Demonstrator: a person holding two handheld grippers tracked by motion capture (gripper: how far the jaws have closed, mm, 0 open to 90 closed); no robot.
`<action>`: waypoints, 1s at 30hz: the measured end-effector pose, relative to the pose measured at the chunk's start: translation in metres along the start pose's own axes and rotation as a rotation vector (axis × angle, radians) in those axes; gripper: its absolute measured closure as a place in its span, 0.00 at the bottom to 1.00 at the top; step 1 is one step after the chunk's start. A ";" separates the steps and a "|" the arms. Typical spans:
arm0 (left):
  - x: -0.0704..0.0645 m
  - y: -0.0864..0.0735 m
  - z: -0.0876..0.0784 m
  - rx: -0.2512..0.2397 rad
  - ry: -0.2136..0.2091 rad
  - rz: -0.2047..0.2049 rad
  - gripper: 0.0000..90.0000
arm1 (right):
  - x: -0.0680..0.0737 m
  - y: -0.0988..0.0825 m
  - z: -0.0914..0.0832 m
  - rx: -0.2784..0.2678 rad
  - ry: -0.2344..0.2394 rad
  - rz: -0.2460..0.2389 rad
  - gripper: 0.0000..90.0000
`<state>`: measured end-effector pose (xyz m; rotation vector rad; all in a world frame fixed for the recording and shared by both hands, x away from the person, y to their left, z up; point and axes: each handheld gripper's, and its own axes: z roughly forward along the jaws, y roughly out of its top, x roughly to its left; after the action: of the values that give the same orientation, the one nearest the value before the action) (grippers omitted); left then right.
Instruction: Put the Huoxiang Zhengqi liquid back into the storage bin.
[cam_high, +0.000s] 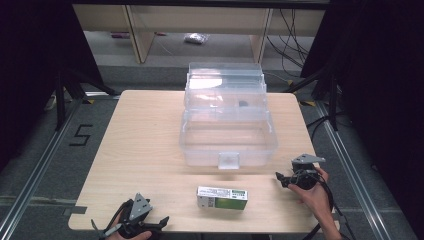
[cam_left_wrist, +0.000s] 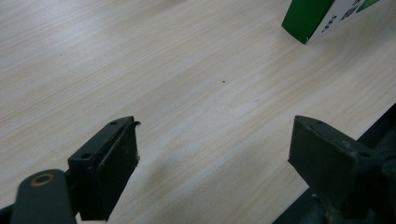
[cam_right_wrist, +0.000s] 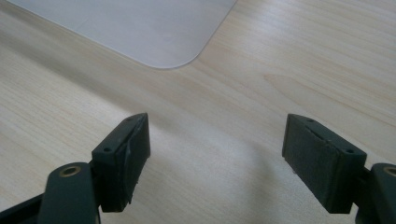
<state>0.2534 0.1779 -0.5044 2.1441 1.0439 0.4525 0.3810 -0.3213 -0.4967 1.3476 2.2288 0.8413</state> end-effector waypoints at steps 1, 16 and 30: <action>0.002 0.000 -0.001 0.018 -0.006 0.023 0.17 | 0.001 0.000 0.000 -0.003 0.007 0.000 0.27; 0.002 0.000 -0.001 0.011 -0.005 0.017 0.17 | 0.009 0.020 -0.019 -0.073 0.060 -0.062 0.28; 0.003 0.000 -0.001 0.020 0.002 0.018 0.17 | 0.055 0.053 -0.060 -0.094 0.204 -0.141 0.27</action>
<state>0.2545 0.1802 -0.5038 2.1728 1.0351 0.4540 0.3539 -0.2708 -0.4186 1.0898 2.3714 1.0580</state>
